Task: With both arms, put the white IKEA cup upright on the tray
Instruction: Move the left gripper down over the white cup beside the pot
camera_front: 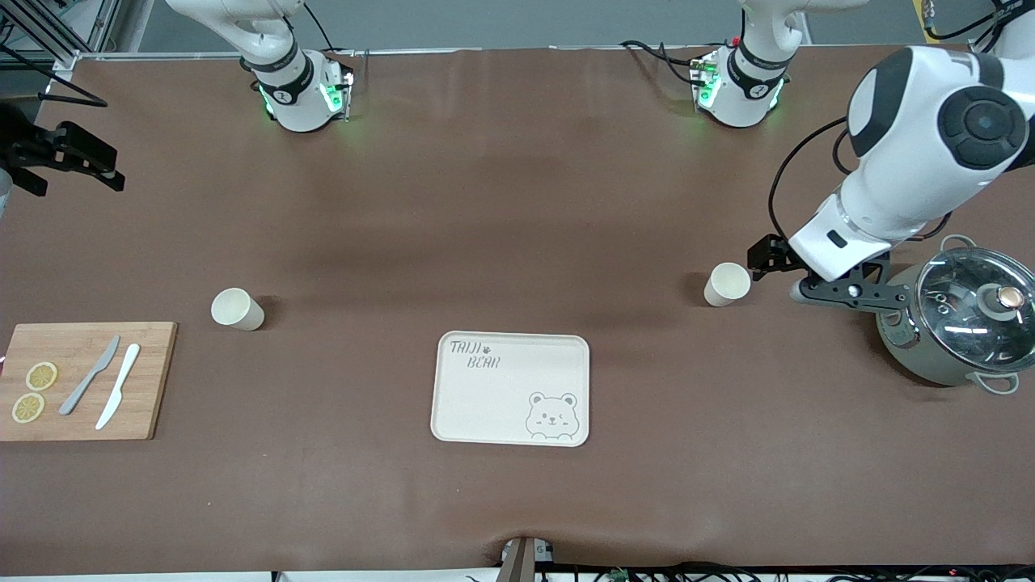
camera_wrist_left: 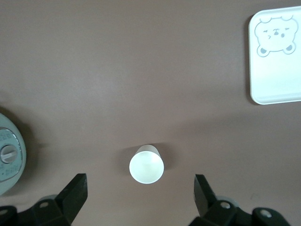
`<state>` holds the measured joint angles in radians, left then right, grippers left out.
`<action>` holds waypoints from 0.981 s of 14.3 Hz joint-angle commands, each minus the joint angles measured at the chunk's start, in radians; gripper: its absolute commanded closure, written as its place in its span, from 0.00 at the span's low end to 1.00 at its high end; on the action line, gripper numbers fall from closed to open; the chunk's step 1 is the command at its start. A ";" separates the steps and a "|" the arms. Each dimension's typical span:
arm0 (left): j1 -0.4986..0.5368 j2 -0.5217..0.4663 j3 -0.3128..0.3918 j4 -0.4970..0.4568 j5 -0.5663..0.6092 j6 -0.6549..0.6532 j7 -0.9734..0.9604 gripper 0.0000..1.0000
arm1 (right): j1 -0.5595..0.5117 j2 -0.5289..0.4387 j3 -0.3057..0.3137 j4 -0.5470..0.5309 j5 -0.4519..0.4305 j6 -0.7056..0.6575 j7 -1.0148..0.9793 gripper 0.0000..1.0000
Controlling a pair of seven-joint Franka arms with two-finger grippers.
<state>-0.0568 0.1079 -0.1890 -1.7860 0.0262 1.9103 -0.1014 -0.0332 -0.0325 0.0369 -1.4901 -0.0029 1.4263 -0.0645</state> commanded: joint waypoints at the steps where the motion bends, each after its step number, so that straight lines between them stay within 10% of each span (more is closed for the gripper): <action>1: 0.005 -0.042 -0.009 -0.076 -0.017 0.050 0.008 0.00 | -0.010 -0.009 0.004 -0.012 -0.006 0.000 -0.006 0.00; 7: 0.047 -0.125 -0.007 -0.390 -0.017 0.349 0.074 0.00 | -0.013 -0.007 0.004 -0.012 -0.005 -0.004 -0.006 0.00; 14: 0.109 -0.123 -0.009 -0.547 -0.017 0.473 0.170 0.00 | -0.013 0.002 0.004 -0.012 -0.005 -0.006 -0.001 0.00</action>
<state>0.0417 0.0218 -0.1905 -2.2693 0.0262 2.3342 0.0441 -0.0341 -0.0251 0.0355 -1.4949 -0.0029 1.4235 -0.0645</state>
